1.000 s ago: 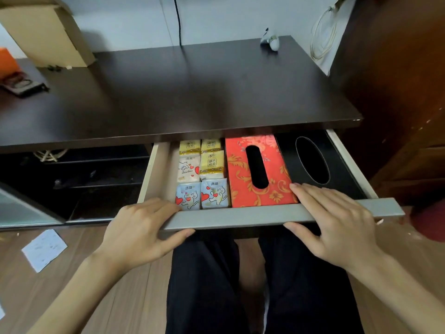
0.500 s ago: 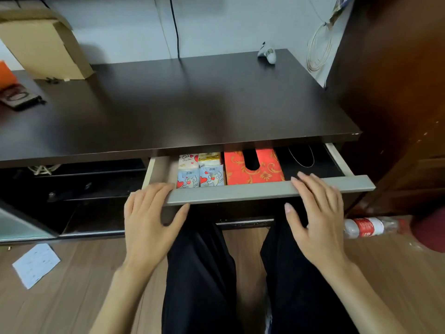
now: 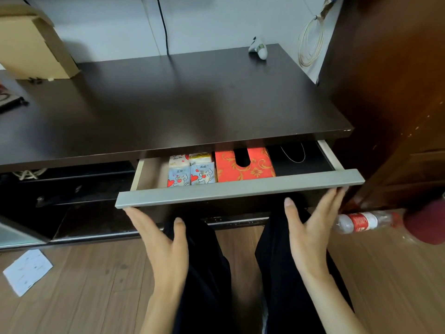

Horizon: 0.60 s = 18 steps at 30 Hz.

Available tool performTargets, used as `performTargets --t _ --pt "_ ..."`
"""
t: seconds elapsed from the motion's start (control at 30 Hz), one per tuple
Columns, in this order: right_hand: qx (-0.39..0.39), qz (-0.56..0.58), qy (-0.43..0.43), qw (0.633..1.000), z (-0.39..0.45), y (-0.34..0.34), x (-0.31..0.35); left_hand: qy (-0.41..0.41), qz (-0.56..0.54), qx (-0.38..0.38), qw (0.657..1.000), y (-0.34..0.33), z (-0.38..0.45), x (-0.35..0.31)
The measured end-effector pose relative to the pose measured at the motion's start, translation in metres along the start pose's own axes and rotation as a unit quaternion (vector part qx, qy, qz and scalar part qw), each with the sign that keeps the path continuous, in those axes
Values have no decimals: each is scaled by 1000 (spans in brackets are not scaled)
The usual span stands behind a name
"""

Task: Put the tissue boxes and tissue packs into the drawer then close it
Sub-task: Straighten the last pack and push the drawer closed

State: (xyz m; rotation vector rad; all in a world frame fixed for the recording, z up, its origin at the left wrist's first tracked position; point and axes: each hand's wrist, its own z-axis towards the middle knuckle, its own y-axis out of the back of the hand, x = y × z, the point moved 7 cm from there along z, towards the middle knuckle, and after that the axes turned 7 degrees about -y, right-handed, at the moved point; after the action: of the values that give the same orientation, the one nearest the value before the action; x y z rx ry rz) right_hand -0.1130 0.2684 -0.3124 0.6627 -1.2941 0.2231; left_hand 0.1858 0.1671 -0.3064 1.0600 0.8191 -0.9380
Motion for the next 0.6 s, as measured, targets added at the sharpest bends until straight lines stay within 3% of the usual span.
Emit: performTargets --t 0.23,0.37,0.6 --pt "9 -42 39 998 45 -21 -3 -61 37 23 997 -11 47 14" --pt "16 -89 49 995 71 -38 -2 -92 119 47 988 -23 75 18" --pt "91 -185 58 977 109 -67 2 -103 176 150 967 -47 115 29"
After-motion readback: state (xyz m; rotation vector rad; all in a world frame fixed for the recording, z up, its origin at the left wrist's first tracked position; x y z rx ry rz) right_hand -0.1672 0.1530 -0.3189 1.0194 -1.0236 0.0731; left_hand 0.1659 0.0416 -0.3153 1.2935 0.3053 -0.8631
